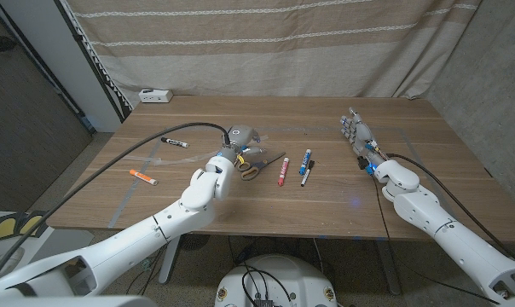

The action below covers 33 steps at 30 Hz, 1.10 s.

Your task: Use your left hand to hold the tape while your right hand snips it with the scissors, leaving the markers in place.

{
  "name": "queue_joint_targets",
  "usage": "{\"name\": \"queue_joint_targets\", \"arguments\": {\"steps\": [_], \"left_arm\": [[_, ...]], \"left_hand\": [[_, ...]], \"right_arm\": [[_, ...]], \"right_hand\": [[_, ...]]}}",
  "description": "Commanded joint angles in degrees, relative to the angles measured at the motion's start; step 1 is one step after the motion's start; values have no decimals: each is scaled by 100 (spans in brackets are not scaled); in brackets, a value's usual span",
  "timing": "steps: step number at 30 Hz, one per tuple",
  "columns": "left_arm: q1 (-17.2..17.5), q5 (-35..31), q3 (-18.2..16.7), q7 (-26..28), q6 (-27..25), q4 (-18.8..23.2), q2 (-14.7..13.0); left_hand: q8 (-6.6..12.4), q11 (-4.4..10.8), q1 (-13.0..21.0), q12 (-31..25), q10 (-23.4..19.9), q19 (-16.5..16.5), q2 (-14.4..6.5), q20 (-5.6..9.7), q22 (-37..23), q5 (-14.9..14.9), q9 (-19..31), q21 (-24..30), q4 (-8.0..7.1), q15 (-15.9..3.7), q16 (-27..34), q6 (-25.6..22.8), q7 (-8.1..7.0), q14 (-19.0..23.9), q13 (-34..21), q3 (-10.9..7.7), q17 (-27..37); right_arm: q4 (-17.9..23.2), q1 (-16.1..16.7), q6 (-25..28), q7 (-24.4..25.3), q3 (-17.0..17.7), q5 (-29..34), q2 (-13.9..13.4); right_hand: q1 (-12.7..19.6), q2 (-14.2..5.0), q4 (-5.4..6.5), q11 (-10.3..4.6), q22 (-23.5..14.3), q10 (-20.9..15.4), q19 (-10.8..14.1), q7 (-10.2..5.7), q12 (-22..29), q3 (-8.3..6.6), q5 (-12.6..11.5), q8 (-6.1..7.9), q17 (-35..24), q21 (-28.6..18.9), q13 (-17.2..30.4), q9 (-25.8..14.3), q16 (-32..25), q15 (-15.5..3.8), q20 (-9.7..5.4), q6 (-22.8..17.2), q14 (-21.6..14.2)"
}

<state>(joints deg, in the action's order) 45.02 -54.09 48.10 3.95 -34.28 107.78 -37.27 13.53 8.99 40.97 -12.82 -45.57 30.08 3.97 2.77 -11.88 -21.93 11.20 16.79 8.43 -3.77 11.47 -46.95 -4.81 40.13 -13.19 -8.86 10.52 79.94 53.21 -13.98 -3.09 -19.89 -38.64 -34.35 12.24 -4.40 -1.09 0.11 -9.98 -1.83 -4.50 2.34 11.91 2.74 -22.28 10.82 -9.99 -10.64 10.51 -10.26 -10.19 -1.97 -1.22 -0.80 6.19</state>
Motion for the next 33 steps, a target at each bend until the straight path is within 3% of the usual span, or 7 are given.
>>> {"name": "queue_joint_targets", "arguments": {"steps": [1, 8, 12, 33], "left_arm": [[-74, -12, 87, -136, 34, -71, 50], [-98, 14, 103, -174, 75, -117, 50], [-96, 39, 105, -205, 90, -112, 38], [-193, 70, 173, -467, 116, -183, 41]], "left_hand": [[-27, -16, 66, 0, 3, -7, 1, 291, -8, 31, 17, 23, 9, -861, 21, 17, 3, 44, -28, -39, 23], [-32, -7, 69, 1, 4, -29, 3, 275, -10, 43, 18, 16, 7, -862, 17, 18, -13, 36, -31, -45, 24], [-143, 2, 77, 31, 75, -75, 12, 275, -14, 78, 21, 1, 2, -860, -3, 276, -29, -13, -40, -60, 26], [-129, 30, 100, 17, 27, -118, 9, 281, -18, 111, 25, -14, 1, -862, -5, 245, -8, -37, -39, -88, 28]], "right_arm": [[-50, -27, -42, -2, 13, 1, 18], [-64, -30, -49, -1, 11, 4, 25], [-72, -31, -65, 11, 13, 8, 37], [-98, -35, -100, -7, 17, 7, 46]], "right_hand": [[23, -33, -43, -7, -29, -20, -40, 21, 26, 28, -36, 8, -13, -44, 11, -16, 0, -100, -2, 47, 75], [28, -38, -47, 0, -29, -22, -38, 24, 28, 28, -37, 9, -13, -46, 11, -16, -1, -94, -8, 47, 82], [33, -39, -51, -12, -29, -9, -36, 20, 23, 30, -39, 8, -14, -48, 11, -16, 2, -102, -12, 52, 97], [30, -24, -60, -52, -29, 29, -44, 0, 12, 51, -37, 2, -15, -48, 11, -16, 0, -120, -17, 72, 128]]}}
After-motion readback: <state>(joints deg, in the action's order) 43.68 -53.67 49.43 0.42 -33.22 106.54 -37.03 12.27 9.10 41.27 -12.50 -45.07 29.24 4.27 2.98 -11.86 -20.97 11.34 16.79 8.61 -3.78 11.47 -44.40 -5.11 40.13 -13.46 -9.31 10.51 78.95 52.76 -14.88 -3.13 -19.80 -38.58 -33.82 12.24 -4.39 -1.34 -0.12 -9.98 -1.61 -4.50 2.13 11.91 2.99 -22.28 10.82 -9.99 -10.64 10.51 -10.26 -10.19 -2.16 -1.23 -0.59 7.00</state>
